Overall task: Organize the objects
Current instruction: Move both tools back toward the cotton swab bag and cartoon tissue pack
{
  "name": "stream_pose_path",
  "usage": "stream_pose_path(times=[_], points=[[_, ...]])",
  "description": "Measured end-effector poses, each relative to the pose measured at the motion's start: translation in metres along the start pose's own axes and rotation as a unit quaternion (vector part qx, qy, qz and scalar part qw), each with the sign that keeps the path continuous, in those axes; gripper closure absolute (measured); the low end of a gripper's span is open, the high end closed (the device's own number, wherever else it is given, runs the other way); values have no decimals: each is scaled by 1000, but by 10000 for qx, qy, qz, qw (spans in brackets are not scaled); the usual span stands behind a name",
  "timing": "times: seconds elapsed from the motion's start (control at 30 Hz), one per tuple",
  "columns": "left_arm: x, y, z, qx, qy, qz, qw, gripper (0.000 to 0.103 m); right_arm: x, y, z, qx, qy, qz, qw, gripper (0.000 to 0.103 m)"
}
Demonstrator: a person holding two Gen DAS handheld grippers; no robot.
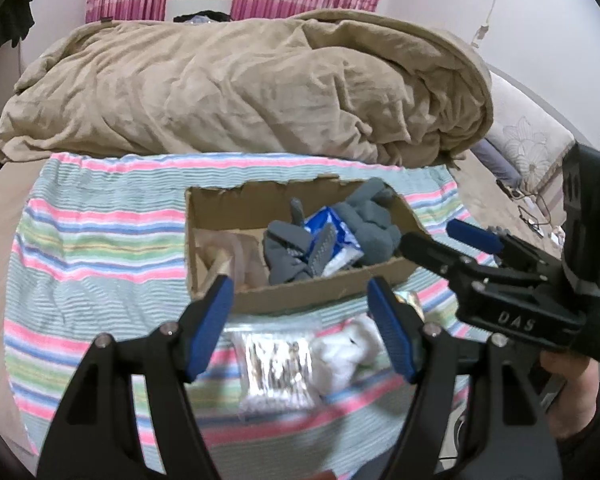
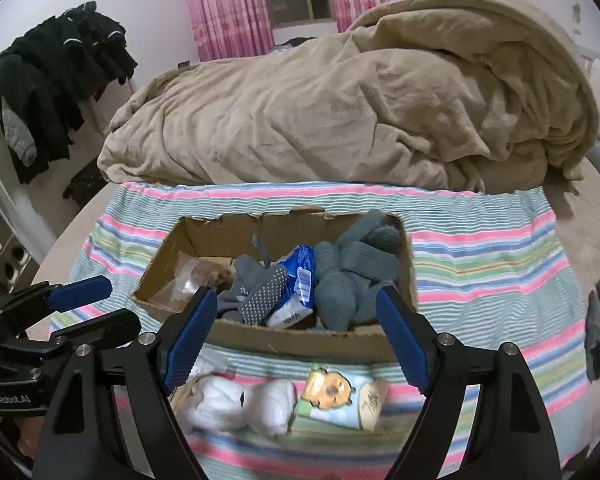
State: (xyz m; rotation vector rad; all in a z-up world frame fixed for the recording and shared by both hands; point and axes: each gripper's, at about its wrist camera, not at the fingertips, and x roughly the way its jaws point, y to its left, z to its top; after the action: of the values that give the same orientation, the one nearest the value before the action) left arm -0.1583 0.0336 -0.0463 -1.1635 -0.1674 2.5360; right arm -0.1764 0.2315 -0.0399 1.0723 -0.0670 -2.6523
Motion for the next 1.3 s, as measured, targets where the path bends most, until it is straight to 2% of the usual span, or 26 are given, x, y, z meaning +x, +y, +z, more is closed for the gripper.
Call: stream_pose_path(times=[0.4, 0.63, 0.77, 0.97, 1.3], points=[[-48, -4, -33, -233, -191, -33, 9995, 31, -61, 2, -27, -153, -248, -103, 9995, 19], [-54, 8, -59, -459, -151, 27, 9988, 29, -71, -7, -54, -247, -55, -169, 9995, 19], [-38, 13, -73, -356, -14, 341, 9988, 28, -68, -16, -65, -169, 59, -172, 9997, 19], [-7, 21, -86, -364, 320, 372, 9981, 28, -46, -30, -78, -37, 300, -163, 9994, 19], [25, 20, -84, -264, 485, 353, 9979, 28, 2, -43, -91, 190, 582, -161, 9980, 19]])
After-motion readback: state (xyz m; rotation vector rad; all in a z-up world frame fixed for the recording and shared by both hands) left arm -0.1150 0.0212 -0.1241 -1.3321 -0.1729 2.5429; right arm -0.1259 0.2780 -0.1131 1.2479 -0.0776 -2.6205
